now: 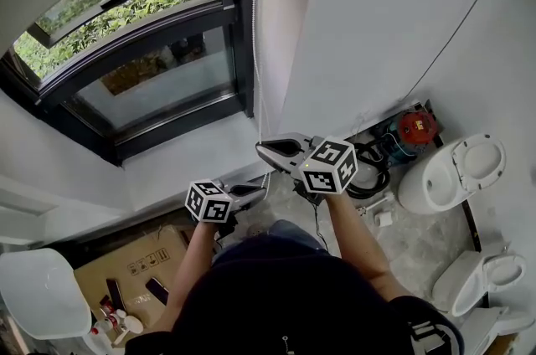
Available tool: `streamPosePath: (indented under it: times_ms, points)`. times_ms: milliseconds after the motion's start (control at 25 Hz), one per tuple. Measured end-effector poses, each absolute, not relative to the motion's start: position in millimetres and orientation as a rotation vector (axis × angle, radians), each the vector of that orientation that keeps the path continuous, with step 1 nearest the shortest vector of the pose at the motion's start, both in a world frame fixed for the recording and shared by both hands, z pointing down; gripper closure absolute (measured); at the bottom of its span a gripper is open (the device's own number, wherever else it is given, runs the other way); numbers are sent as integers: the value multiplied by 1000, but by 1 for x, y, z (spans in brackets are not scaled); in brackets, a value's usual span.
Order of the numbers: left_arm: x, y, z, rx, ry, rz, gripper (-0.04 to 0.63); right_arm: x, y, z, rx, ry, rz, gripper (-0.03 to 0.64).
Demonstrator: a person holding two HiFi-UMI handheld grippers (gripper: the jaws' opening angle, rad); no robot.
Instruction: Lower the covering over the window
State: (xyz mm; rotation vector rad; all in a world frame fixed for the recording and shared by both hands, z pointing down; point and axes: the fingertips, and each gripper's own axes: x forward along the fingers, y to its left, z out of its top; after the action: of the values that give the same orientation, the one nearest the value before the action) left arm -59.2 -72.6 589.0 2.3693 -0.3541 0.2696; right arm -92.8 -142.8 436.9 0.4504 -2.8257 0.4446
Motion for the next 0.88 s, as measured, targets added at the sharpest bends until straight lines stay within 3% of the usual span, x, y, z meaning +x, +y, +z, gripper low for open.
streamPosePath:
  times_ms: [440, 880]
  points:
    - [-61, -73, 584, 2373, -360, 237, 584, -95, -128, 501, 398, -2688, 566, 604]
    - [-58, -73, 575, 2398, -352, 219, 584, -90, -135, 510, 428, -2685, 607, 604]
